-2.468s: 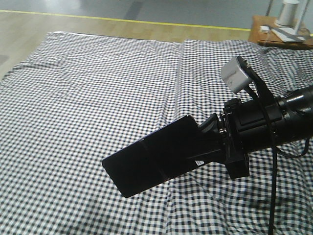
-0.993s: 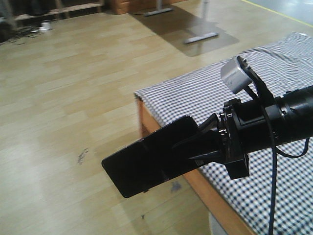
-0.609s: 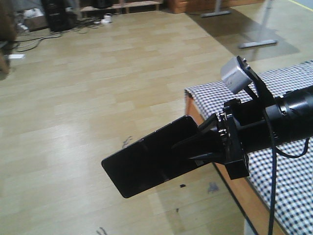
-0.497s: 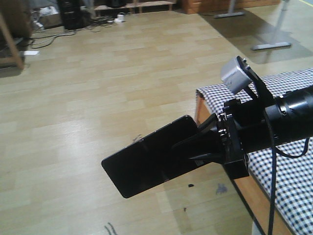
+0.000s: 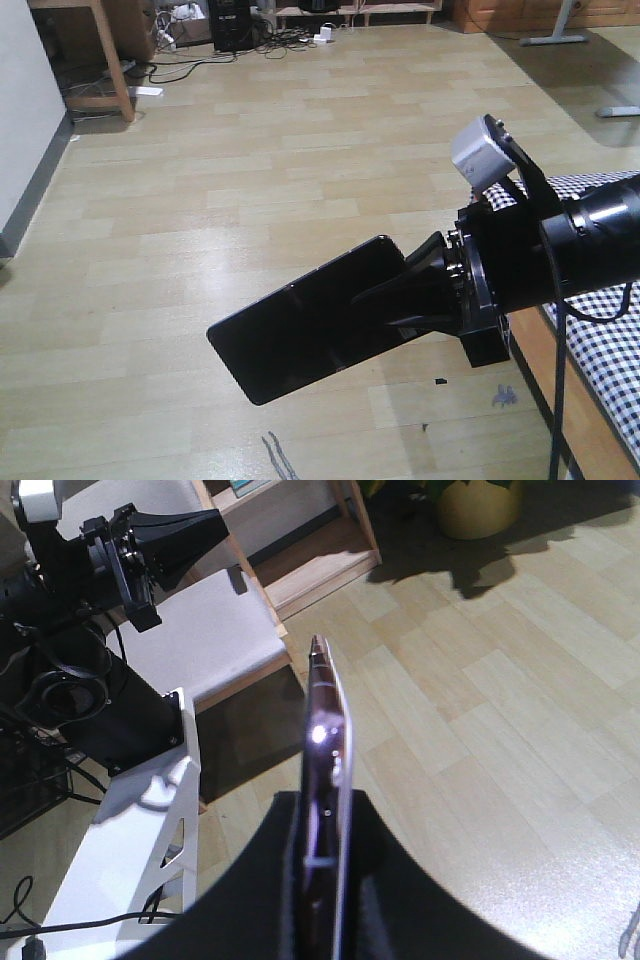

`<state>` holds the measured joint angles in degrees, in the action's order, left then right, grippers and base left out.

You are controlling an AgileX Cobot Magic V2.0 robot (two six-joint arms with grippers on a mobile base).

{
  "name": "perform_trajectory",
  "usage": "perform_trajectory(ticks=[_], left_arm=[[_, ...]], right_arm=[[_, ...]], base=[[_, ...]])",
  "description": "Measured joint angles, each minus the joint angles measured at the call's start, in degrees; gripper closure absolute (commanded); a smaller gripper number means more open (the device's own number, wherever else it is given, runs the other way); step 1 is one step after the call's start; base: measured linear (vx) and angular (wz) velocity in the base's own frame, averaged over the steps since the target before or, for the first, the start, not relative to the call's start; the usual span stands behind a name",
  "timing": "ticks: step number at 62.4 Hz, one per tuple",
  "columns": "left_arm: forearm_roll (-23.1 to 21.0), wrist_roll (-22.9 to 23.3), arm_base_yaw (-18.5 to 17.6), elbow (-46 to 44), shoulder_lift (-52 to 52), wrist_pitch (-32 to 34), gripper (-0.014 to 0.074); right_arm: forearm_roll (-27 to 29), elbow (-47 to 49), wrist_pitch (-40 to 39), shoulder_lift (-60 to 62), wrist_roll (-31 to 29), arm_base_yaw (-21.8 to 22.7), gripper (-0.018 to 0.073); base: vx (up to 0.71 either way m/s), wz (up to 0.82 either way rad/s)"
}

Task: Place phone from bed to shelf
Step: 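Drive the base away from the bed holding the phone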

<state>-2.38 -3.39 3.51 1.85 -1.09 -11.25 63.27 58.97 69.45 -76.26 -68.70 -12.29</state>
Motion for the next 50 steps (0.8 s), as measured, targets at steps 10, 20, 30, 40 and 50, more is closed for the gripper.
perform_trajectory(ticks=[10, 20, 30, 40, 50], left_arm=[[0.0, 0.0, 0.0, 0.0, 0.0, 0.0, 0.0595], [0.0, 0.0, 0.0, 0.0, 0.0, 0.0, 0.0595], [0.0, 0.0, 0.0, 0.0, 0.0, 0.0, 0.0595], [0.0, 0.0, 0.0, 0.0, 0.0, 0.0, 0.0595], [0.0, 0.0, 0.0, 0.0, 0.0, 0.0, 0.0595]], right_arm=[[0.0, 0.0, 0.0, 0.0, 0.0, 0.0, 0.0561], [0.0, 0.0, 0.0, 0.0, 0.0, 0.0, 0.0561], [0.0, 0.0, 0.0, 0.0, 0.0, 0.0, 0.0561], [0.0, 0.0, 0.0, 0.0, 0.0, 0.0, 0.0561], [0.0, 0.0, 0.0, 0.0, 0.0, 0.0, 0.0561]], base=[[-0.02, 0.08], [0.01, -0.01], [0.03, -0.01], [0.04, -0.01], [0.06, 0.00]])
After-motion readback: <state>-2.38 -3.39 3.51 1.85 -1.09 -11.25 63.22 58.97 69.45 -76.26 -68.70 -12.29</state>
